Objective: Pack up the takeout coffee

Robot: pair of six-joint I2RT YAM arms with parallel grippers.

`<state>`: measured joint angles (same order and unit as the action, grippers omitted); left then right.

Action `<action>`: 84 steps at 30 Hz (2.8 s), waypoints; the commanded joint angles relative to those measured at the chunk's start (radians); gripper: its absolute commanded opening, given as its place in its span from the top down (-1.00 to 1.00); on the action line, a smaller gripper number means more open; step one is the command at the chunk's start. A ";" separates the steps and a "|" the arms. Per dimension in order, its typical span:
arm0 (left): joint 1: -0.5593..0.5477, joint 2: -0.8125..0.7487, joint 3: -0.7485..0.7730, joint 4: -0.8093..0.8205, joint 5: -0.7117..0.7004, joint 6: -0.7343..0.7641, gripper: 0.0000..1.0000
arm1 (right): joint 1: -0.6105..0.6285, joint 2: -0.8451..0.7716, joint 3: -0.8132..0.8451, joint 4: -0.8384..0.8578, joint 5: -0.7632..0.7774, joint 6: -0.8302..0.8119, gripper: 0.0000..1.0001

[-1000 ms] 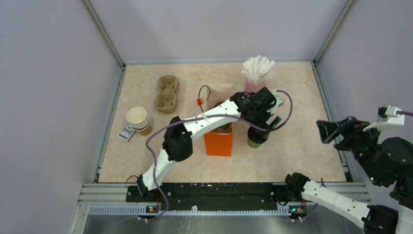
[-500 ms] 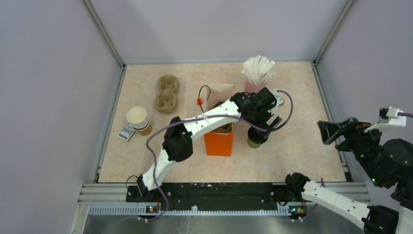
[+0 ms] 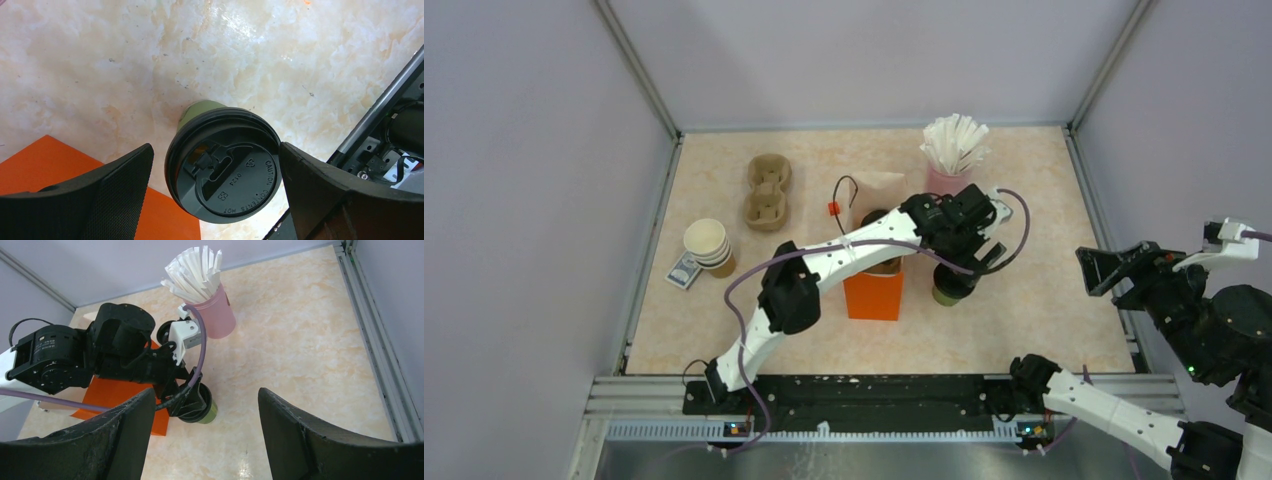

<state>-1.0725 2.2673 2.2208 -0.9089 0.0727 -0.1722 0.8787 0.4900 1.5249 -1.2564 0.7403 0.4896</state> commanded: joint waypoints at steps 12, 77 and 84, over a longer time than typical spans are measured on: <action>-0.022 -0.082 -0.015 0.004 -0.053 0.059 -0.97 | -0.004 -0.014 -0.031 0.046 -0.006 -0.019 -0.47; -0.146 -0.148 -0.038 -0.179 -0.063 -0.062 -0.55 | -0.004 -0.048 -0.127 0.129 -0.013 -0.016 -0.47; -0.191 -0.136 -0.093 -0.160 -0.134 -0.066 -0.59 | -0.004 -0.051 -0.128 0.123 -0.012 -0.008 -0.46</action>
<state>-1.2484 2.1429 2.1532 -1.0740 -0.0051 -0.2199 0.8787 0.4515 1.4006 -1.1530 0.7315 0.4747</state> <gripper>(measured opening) 0.795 0.733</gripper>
